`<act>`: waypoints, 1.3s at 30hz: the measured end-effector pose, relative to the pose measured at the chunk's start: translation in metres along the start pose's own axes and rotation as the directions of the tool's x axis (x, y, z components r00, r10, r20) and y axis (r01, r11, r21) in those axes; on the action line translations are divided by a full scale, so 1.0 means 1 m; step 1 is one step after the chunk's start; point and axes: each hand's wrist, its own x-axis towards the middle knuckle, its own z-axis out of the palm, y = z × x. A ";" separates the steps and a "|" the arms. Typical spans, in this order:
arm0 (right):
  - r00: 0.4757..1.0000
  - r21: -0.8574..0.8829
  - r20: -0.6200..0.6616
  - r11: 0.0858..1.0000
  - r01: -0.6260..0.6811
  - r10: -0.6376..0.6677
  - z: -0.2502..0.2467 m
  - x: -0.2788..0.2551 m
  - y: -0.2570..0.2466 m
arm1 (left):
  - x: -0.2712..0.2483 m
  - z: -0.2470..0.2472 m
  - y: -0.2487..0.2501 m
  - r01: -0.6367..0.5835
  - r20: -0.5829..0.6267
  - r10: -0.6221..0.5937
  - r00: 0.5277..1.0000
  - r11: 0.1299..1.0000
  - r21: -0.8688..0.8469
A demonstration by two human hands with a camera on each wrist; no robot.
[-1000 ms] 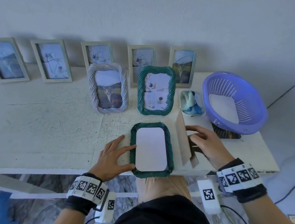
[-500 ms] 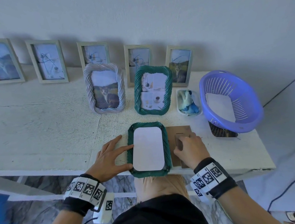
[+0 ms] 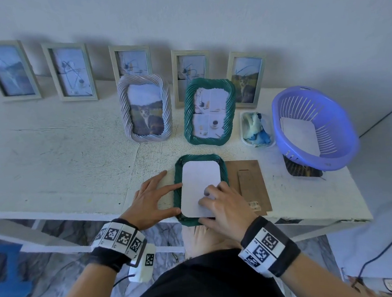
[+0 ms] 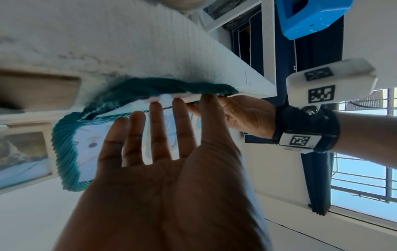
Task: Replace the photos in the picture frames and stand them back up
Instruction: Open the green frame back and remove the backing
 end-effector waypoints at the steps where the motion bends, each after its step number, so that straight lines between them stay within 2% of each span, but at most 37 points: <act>1: 1.000 0.002 0.013 1.000 -0.006 0.006 0.000 0.001 0.000 | 0.000 0.000 0.000 -0.001 0.000 0.001 1.000 1.000 0.002; 9: 0.998 0.034 0.053 0.999 0.017 -0.019 0.001 0.002 0.001 | -0.001 0.000 0.000 -0.009 -0.004 0.009 1.000 1.000 0.004; 13: 1.000 0.102 0.012 0.995 0.015 -0.016 0.001 -0.002 0.001 | -0.001 0.000 0.000 -0.013 -0.007 0.013 1.000 1.000 0.004; 23: 0.994 0.179 -0.092 0.983 -0.039 0.056 -0.006 -0.005 -0.002 | -0.001 0.000 -0.001 -0.018 -0.013 0.018 1.000 1.000 -0.001; 27: 0.982 0.312 -0.111 0.943 -0.115 0.156 -0.008 -0.005 0.000 | -0.001 0.002 -0.003 -0.024 -0.011 0.024 1.000 0.999 0.022; 30: 0.975 0.390 -0.135 0.914 -0.111 0.176 -0.010 -0.007 0.000 | -0.001 0.001 -0.002 -0.020 0.004 0.019 1.000 0.999 0.047; 32: 0.973 0.363 -0.171 0.928 -0.085 0.155 -0.012 -0.009 0.000 | 0.000 0.000 -0.003 -0.021 0.007 0.021 1.000 0.998 0.056; 35: 0.963 0.212 -0.242 0.975 -0.070 0.122 -0.018 -0.014 0.001 | 0.000 0.000 -0.003 -0.026 0.008 0.026 1.000 0.997 0.070; 39: 0.921 0.114 -0.371 0.990 -0.084 0.121 -0.022 -0.021 0.005 | 0.000 -0.001 -0.002 -0.030 0.012 0.029 1.000 0.997 0.071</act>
